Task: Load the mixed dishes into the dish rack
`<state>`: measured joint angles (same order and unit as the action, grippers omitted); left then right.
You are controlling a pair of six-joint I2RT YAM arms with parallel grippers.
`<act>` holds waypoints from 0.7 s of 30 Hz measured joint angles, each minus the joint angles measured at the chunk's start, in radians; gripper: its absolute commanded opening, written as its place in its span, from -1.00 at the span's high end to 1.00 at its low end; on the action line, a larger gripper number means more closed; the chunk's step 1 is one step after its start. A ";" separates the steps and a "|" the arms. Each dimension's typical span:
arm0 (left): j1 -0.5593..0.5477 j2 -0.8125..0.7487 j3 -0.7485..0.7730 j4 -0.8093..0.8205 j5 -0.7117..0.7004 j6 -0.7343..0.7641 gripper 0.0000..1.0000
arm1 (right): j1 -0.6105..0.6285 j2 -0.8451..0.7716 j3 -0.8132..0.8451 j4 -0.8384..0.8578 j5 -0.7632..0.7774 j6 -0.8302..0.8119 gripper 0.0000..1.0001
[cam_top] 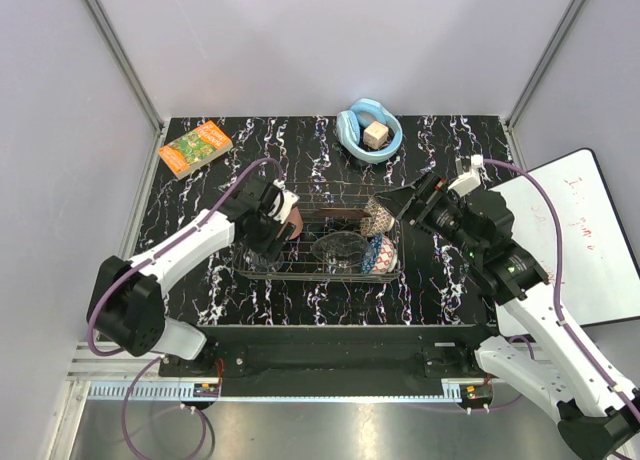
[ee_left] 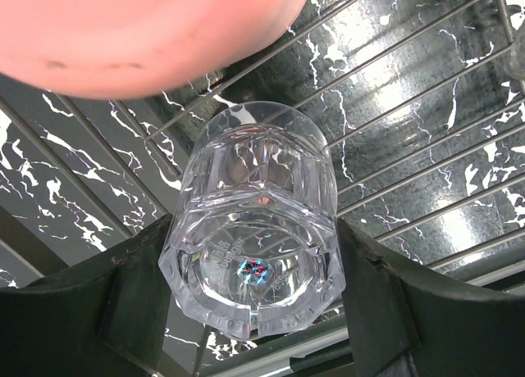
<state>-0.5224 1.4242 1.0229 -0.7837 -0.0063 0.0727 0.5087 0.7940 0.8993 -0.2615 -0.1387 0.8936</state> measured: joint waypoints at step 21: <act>-0.007 -0.154 0.013 -0.071 0.031 -0.013 -0.98 | 0.000 0.016 -0.004 -0.026 0.000 -0.008 -0.99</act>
<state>-0.5297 1.2705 1.0355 -0.8551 0.0242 0.0597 0.5087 0.8101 0.8951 -0.2878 -0.1383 0.8856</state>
